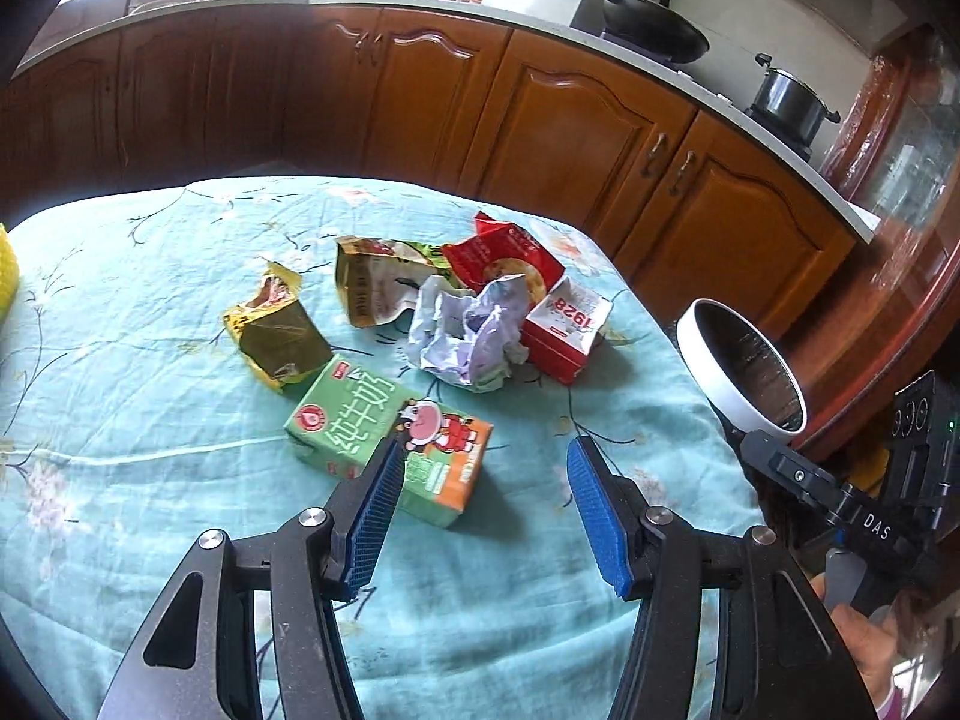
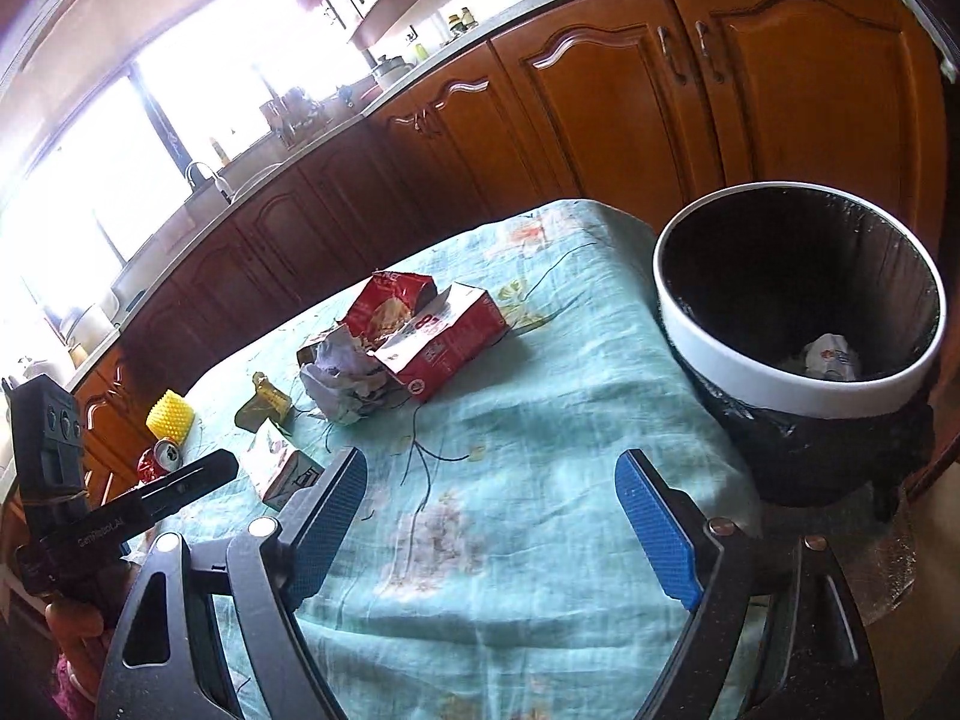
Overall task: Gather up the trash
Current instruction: 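Move both open tools back over the remaining trash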
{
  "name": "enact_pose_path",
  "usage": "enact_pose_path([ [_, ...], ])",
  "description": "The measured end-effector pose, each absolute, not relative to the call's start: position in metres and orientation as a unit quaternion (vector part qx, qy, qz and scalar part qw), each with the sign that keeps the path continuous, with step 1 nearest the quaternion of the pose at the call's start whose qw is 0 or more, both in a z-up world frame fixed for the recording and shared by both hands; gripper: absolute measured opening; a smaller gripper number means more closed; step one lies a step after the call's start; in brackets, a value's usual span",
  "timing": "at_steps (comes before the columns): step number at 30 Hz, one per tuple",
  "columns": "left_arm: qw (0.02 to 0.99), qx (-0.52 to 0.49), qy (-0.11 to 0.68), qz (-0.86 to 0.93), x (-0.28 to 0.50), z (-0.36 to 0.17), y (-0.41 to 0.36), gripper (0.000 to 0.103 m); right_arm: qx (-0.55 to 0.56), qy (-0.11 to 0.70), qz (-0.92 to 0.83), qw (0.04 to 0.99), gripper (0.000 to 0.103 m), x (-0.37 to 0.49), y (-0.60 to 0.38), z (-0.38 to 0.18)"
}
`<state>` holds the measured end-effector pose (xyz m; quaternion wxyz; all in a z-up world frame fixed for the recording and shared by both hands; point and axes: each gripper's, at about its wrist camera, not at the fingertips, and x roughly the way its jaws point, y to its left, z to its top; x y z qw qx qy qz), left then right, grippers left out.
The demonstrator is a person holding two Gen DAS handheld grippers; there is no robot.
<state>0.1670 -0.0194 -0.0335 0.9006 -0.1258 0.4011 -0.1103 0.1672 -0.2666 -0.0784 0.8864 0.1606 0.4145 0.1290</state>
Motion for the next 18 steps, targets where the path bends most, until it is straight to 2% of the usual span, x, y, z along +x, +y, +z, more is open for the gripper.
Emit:
enact_pose_path([
  [18,0.897,-0.157,0.414,-0.024,0.201,-0.039,0.045,0.060,0.161,0.440,0.155,0.870,0.086,0.212,-0.232,-0.091],
])
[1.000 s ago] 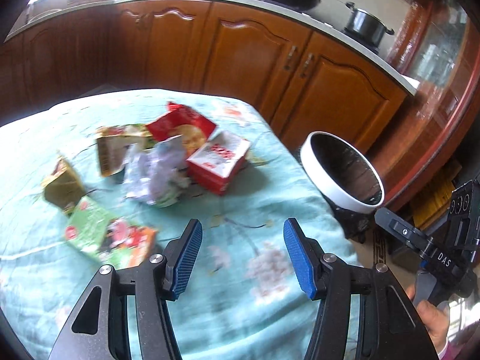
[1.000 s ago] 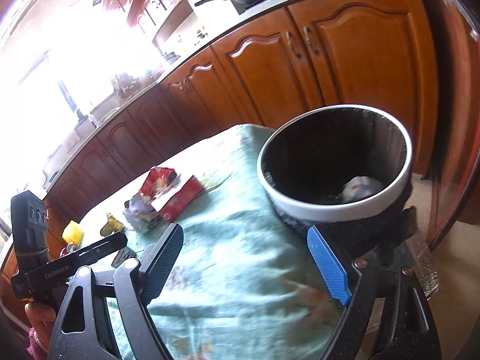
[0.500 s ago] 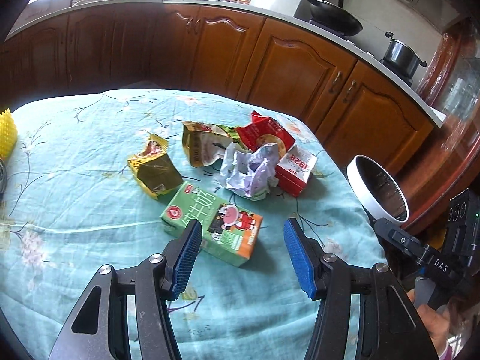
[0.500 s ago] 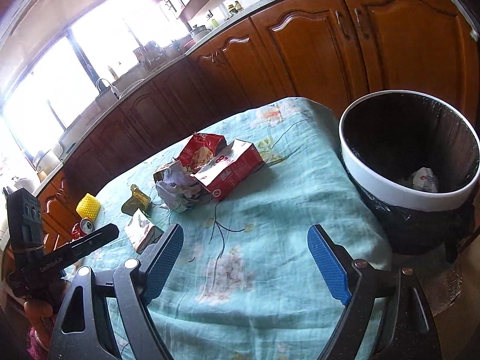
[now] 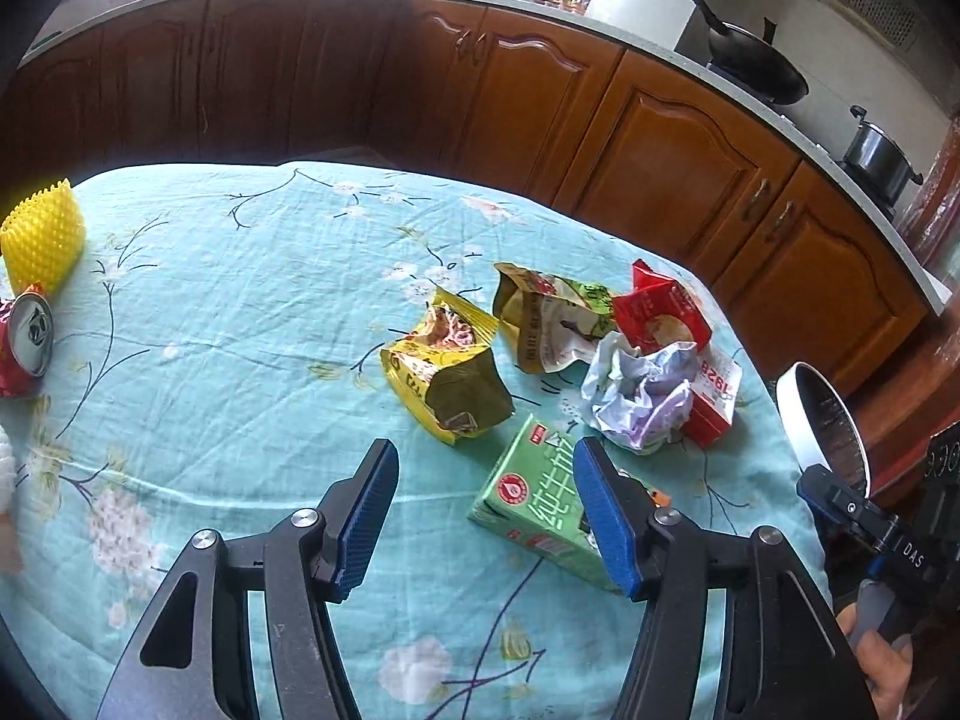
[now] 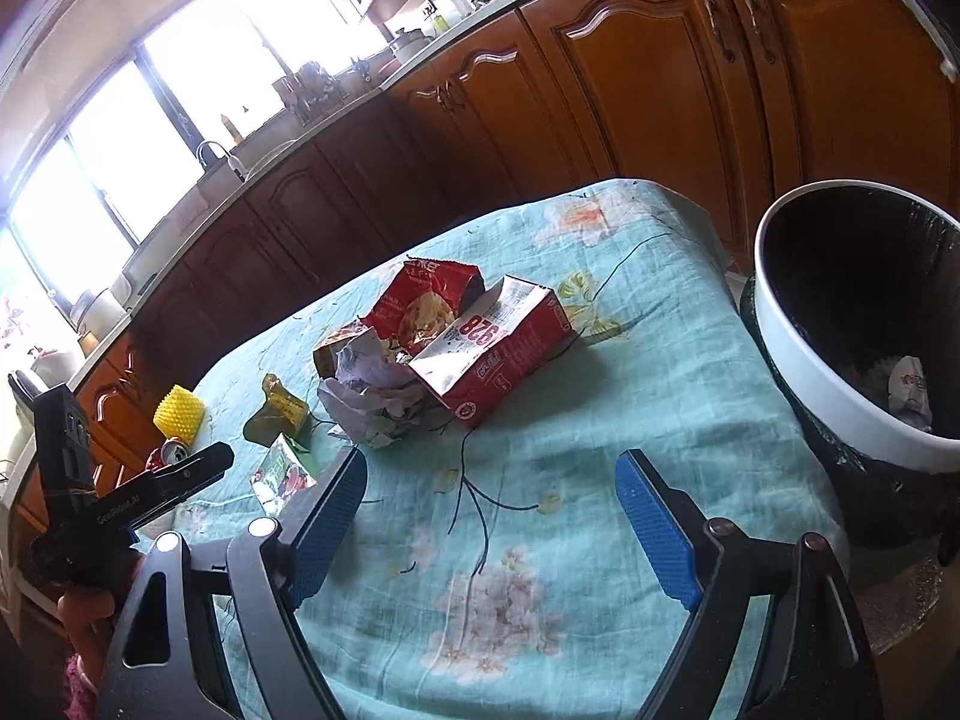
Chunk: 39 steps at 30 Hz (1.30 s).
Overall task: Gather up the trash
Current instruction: 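Move both open tools back over the remaining trash, then close the left tool on the yellow snack wrapper while the right tool grasps the red-and-white carton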
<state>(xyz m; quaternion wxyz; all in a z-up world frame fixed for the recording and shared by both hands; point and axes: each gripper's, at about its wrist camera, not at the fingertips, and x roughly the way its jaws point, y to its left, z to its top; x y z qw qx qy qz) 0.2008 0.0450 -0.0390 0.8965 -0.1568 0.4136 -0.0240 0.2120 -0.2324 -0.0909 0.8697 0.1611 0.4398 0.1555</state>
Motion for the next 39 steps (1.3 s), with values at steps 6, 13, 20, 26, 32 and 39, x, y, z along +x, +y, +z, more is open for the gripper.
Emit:
enact_pose_path([
  [6,0.893,-0.155,0.421,-0.018,0.229,-0.051,0.054,0.060,0.169,0.446,0.153,0.865,0.086,0.237,-0.223,-0.099],
  [13,0.890,-0.152,0.429,-0.026,0.263,-0.067,0.056,0.059,0.174,0.468,0.130,0.857,0.086,0.276,-0.208,-0.113],
  [20,0.888,-0.140,0.437,-0.043,0.282,-0.081,0.051,0.040,0.155,0.498,0.103,0.847,0.086,0.312,-0.181,-0.126],
  [26,0.893,-0.134,0.426,-0.050,0.283,-0.079,0.050,0.025,0.133,0.497,0.097,0.852,0.064,0.310,-0.184,-0.127],
  [32,0.904,-0.137,0.402,-0.048,0.269,-0.063,0.053,0.024,0.125,0.479,0.097,0.863,0.052,0.284,-0.207,-0.110],
  [39,0.912,-0.146,0.375,-0.083,0.244,-0.037,0.043,0.024,0.134,0.463,0.094,0.871,0.051,0.250,-0.237,-0.099],
])
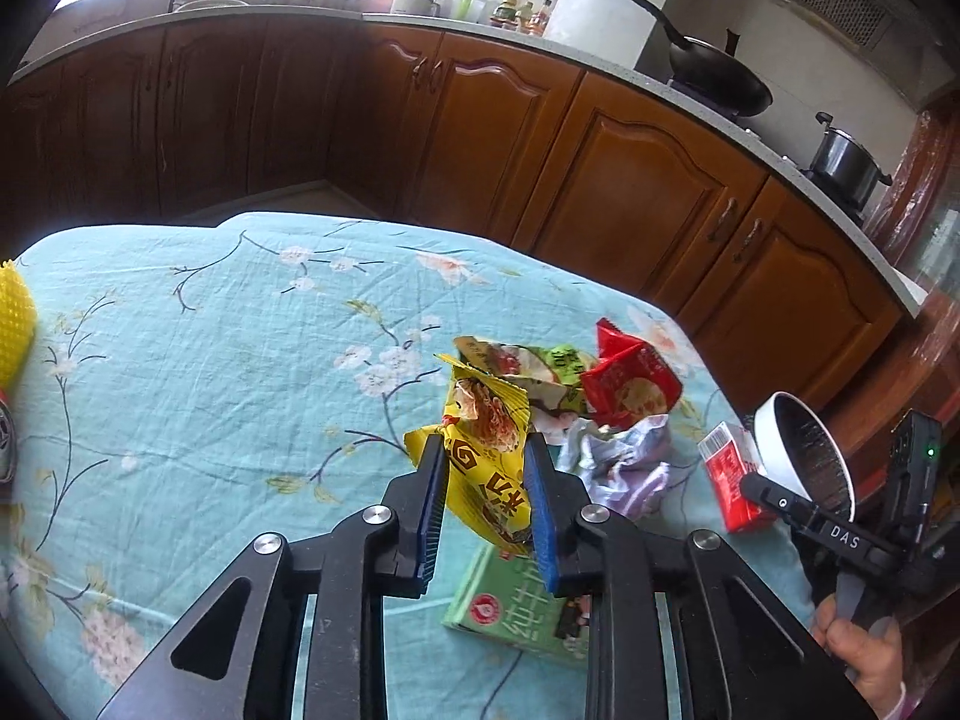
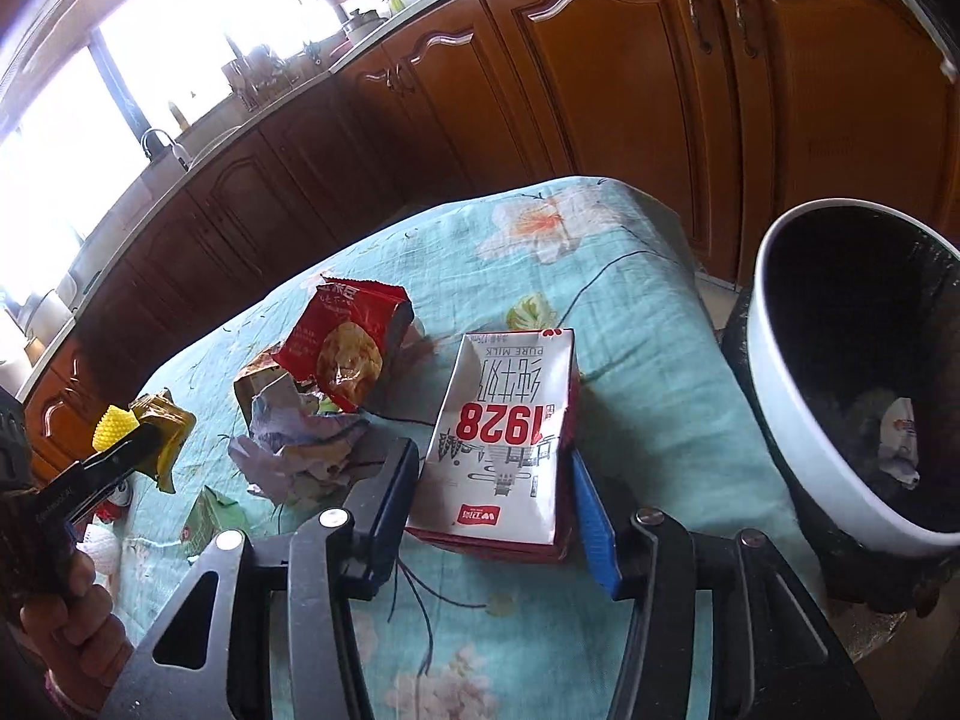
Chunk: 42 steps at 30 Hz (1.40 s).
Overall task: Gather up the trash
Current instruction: 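Close the left tool on the yellow snack wrapper while the right tool grasps the red-and-white carton, then carry the yellow wrapper and red-and-white carton over the bin and release both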
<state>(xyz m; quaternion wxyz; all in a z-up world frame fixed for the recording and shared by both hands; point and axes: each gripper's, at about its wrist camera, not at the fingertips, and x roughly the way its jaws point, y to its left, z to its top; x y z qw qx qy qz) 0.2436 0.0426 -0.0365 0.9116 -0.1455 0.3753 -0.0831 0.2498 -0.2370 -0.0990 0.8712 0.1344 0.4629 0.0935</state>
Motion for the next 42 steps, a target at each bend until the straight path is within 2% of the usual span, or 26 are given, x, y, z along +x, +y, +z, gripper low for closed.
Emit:
enact_pose_path([
  [11,0.901,-0.115,0.387,-0.161,0.224,-0.028,-0.022,0.024,0.160,0.436,0.088,0.881,0.051,0.216,-0.274,-0.075],
  [42,0.869,-0.020,0.414,-0.270,0.269,-0.026,-0.190,0.024,0.203,0.395,0.019,0.896,0.051,0.192,-0.393,-0.052],
])
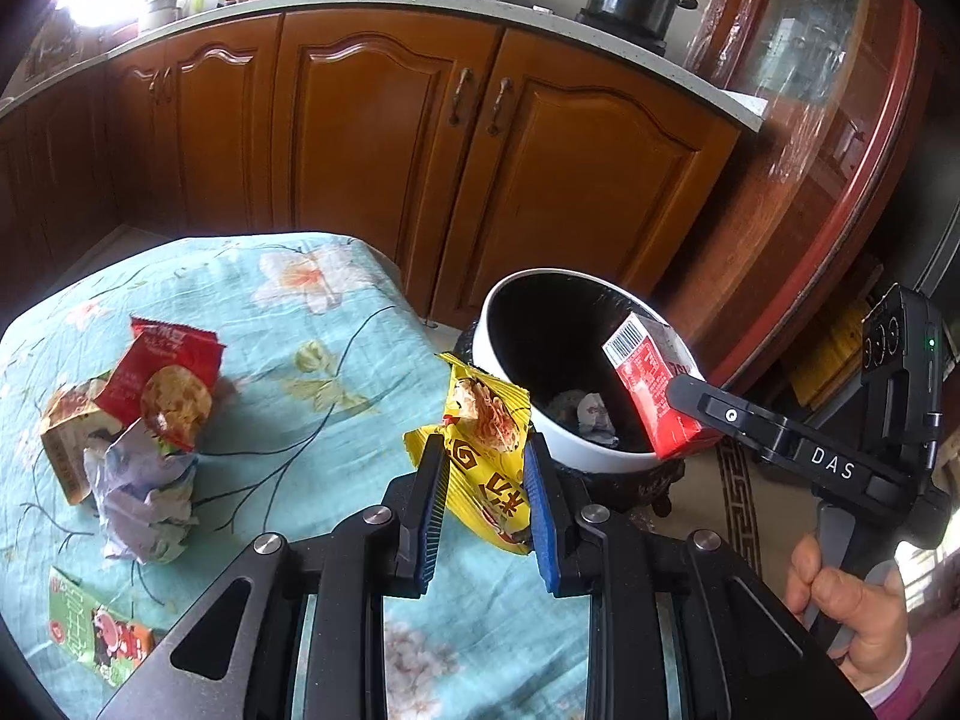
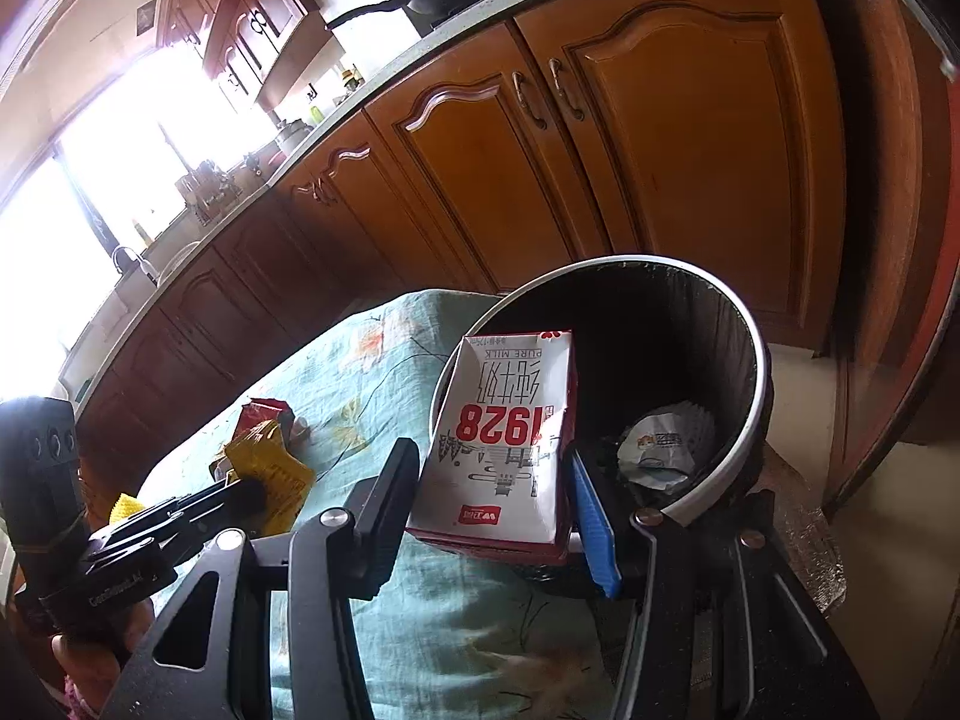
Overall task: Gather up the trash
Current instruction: 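Carry the yellow wrapper and red-and-white carton over the bin and release both, then move both open tools back over the remaining trash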
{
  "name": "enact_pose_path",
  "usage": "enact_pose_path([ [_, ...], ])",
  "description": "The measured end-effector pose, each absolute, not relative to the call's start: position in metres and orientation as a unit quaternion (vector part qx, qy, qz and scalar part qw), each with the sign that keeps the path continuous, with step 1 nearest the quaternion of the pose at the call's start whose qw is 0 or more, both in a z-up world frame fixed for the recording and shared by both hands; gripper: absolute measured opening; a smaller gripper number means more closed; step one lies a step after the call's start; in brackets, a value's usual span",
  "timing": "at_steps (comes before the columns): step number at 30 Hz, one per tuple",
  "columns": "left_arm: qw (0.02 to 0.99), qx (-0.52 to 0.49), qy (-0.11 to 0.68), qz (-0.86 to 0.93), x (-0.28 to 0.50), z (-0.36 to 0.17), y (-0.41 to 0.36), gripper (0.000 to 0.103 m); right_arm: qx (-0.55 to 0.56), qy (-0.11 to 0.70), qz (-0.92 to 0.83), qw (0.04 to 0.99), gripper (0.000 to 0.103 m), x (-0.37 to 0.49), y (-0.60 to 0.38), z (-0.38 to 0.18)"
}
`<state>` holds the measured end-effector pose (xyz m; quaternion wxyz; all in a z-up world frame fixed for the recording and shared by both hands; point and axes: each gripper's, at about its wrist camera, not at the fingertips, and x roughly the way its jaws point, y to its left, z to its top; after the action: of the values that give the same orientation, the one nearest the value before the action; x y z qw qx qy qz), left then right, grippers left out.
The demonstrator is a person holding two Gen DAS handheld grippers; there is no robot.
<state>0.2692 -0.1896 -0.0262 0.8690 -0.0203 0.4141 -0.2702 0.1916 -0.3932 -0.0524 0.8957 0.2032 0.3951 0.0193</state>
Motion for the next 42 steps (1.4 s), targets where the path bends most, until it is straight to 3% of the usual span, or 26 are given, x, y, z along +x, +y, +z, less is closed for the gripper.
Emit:
enact_pose_path([
  [30,0.846,0.046,0.441,-0.297,0.357,-0.055,-0.321,0.026,0.191,0.421,-0.013,0.887,0.051,0.239,-0.460,-0.062],
  [33,0.844,0.048,0.448,-0.292,0.362,-0.060,-0.325,0.038,0.194,0.426,-0.011,0.884,0.053,0.242,-0.461,-0.065],
  [34,0.843,0.049,0.452,-0.287,0.363,-0.062,-0.325,0.049,0.198,0.427,-0.011,0.882,0.053,0.243,-0.463,-0.066],
  [35,0.843,0.047,0.455,-0.282,0.364,-0.063,-0.325,0.053,0.202,0.429,-0.011,0.880,0.055,0.244,-0.464,-0.067],
  [39,0.843,0.034,0.456,-0.283,0.358,-0.065,-0.318,0.054,0.218,0.424,-0.011,0.879,0.071,0.240,-0.467,-0.069],
  [42,0.844,0.024,0.454,-0.283,0.352,-0.064,-0.311,0.054,0.227,0.419,-0.008,0.879,0.073,0.235,-0.465,-0.068],
])
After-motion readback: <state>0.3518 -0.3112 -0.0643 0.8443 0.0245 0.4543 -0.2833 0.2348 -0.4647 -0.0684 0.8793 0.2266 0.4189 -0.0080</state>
